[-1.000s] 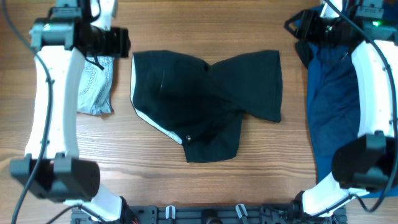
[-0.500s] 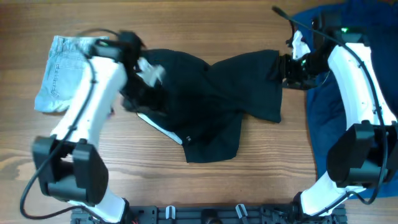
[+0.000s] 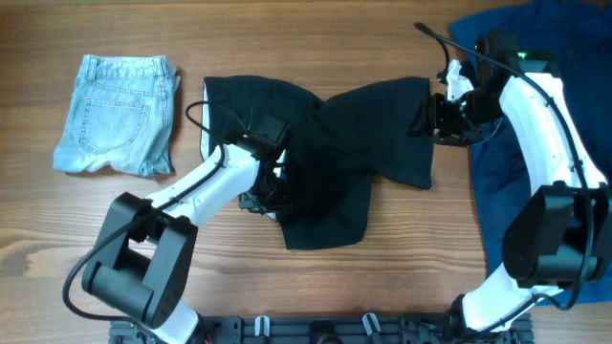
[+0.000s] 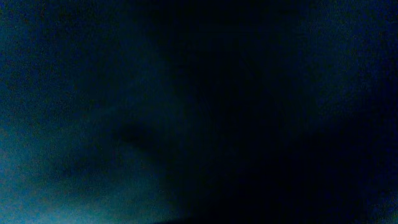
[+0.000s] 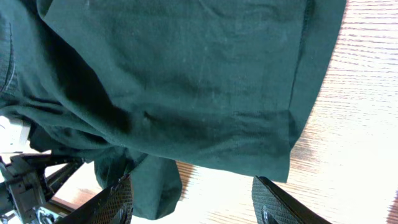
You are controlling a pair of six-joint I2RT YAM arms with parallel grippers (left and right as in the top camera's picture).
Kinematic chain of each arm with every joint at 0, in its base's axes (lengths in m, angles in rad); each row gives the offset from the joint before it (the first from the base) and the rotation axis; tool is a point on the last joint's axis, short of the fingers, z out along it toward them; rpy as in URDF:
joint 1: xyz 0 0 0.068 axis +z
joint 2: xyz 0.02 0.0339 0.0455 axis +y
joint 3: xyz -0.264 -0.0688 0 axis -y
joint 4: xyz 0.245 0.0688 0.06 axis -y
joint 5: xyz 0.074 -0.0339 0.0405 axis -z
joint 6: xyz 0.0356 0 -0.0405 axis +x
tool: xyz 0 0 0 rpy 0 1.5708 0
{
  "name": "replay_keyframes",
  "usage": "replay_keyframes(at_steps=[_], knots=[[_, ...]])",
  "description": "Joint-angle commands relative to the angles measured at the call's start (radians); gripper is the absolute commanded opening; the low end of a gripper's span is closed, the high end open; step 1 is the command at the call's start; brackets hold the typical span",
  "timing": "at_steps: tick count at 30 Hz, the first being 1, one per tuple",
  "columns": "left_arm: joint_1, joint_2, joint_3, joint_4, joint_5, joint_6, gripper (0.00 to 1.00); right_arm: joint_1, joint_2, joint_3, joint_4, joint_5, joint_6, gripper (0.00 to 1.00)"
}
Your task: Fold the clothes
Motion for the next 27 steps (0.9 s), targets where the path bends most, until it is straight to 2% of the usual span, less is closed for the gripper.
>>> replay_keyframes(at_steps=[1, 4, 7, 9, 14, 18, 22, 27], knots=[[0.024, -0.042, 0.027, -0.081, -0.049, -0.032, 0.04, -0.002, 0.005, -0.006, 0.011, 0.011, 0.005, 0.61], [0.103, -0.172, 0.132, -0.269, -0.156, -0.032, 0.04, -0.002, 0.006, -0.032, 0.032, 0.011, 0.005, 0.62], [0.204, -0.339, 0.237, -0.378, -0.240, 0.000, 0.04, -0.002, 0.006, -0.114, 0.085, 0.009, 0.008, 0.62], [0.269, -0.465, 0.262, -0.372, -0.237, 0.010, 0.04, 0.004, 0.006, -0.196, 0.140, -0.024, 0.006, 0.62], [0.307, -0.616, 0.262, -0.407, -0.299, 0.039, 0.04, 0.045, 0.006, -0.383, 0.370, -0.130, 0.005, 0.62], [0.307, -0.645, 0.262, -0.395, -0.304, 0.040, 0.04, 0.105, 0.006, -0.500, 0.615, -0.221, 0.017, 0.62], [0.307, -0.642, 0.262, -0.374, -0.301, 0.086, 0.04, 0.185, 0.006, -0.521, 0.678, -0.250, -0.046, 0.61], [0.307, -0.649, 0.266, -0.303, -0.299, 0.111, 0.04, 0.241, 0.006, -0.521, 0.776, -0.172, 0.017, 0.68]])
